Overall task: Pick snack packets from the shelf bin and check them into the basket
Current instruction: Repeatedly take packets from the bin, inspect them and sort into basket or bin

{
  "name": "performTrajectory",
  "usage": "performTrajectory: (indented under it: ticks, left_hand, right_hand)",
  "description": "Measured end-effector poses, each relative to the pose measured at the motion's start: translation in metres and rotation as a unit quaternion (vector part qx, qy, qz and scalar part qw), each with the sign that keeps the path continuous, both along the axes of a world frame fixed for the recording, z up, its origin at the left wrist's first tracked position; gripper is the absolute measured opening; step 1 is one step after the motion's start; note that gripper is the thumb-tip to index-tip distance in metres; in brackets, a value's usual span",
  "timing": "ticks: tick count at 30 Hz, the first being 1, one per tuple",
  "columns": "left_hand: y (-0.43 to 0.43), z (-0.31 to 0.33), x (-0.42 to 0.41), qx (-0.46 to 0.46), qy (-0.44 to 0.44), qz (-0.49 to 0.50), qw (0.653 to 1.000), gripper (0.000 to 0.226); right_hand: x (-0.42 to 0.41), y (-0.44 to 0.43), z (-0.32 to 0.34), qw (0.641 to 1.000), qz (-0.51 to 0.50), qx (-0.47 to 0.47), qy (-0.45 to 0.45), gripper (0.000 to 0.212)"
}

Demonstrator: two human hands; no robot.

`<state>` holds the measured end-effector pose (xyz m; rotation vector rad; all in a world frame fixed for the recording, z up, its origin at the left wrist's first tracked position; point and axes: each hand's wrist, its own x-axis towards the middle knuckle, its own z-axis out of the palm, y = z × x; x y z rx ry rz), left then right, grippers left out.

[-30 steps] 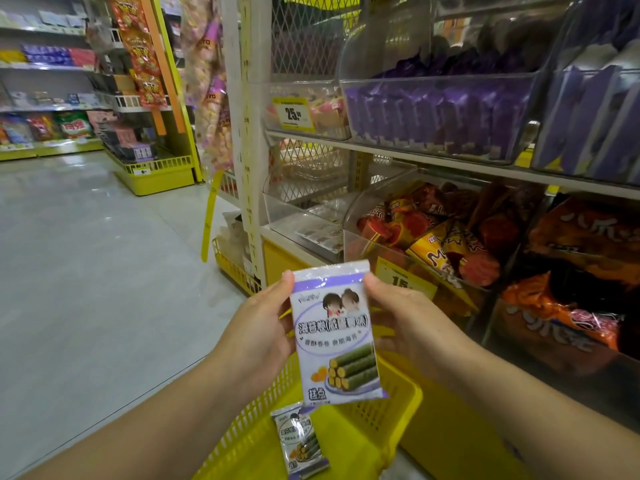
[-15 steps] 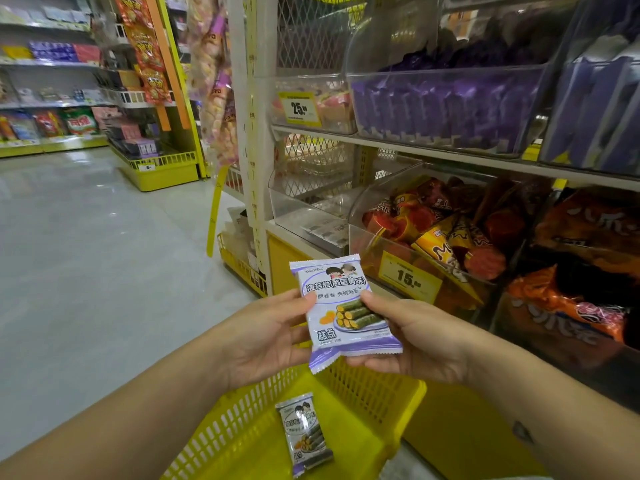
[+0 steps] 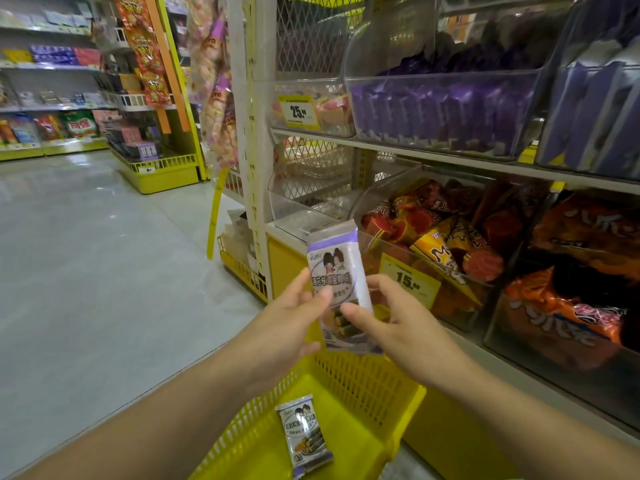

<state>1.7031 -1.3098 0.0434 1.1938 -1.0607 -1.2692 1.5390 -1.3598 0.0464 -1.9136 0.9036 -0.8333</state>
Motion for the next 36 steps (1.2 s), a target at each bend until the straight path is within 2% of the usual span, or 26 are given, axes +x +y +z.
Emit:
performTrajectory:
  ticks: [2,5,8,10,13,18,21,25,27,32,36]
  left_hand:
    - [0.000,0.000,-0.005,-0.008,0.048,-0.047,0.998,0.049]
    - [0.002,-0.001,-0.005,-0.015,0.066,-0.065,0.996,0.053]
    - [0.004,-0.002,0.000,-0.018,0.084,-0.068,0.994,0.039]
    - [0.005,-0.003,0.004,-0.026,0.096,-0.093,0.991,0.039]
    - [0.006,-0.004,0.007,-0.030,0.106,-0.106,0.988,0.043]
    - [0.001,-0.006,0.008,-0.071,0.085,-0.011,0.994,0.045]
    - [-0.001,-0.008,0.008,-0.074,0.102,-0.013,0.992,0.043]
    - [-0.004,-0.007,0.012,-0.039,0.219,-0.002,0.975,0.051]
    - [-0.006,-0.005,0.015,-0.030,0.258,0.023,0.965,0.054]
    - [-0.010,-0.002,0.021,-0.014,0.259,0.104,0.960,0.037]
    - [-0.011,-0.001,0.021,0.001,0.269,0.141,0.953,0.040]
  right_hand:
    - [0.002,0.004,-0.001,0.997,0.070,0.009,-0.014,0.043]
    - [0.002,0.004,0.001,0.991,0.121,0.049,-0.037,0.042]
    - [-0.002,-0.004,0.004,0.996,0.079,0.035,-0.028,0.032]
    - [-0.004,-0.010,0.005,0.997,0.036,0.055,-0.043,0.030]
    - [-0.007,-0.016,0.009,0.992,0.030,0.091,-0.087,0.031]
    - [-0.010,-0.011,0.012,0.997,0.031,-0.014,-0.075,0.033]
    - [-0.006,-0.003,0.015,0.995,0.045,-0.043,-0.077,0.043]
    - [-0.006,0.002,0.020,0.986,0.128,0.034,-0.100,0.055]
    - [-0.008,0.002,0.021,0.984,0.143,0.076,-0.072,0.060]
    - [-0.013,-0.001,0.019,0.978,0.158,0.136,-0.019,0.071]
    - [-0.013,-0.005,0.018,0.982,0.141,0.126,0.001,0.072]
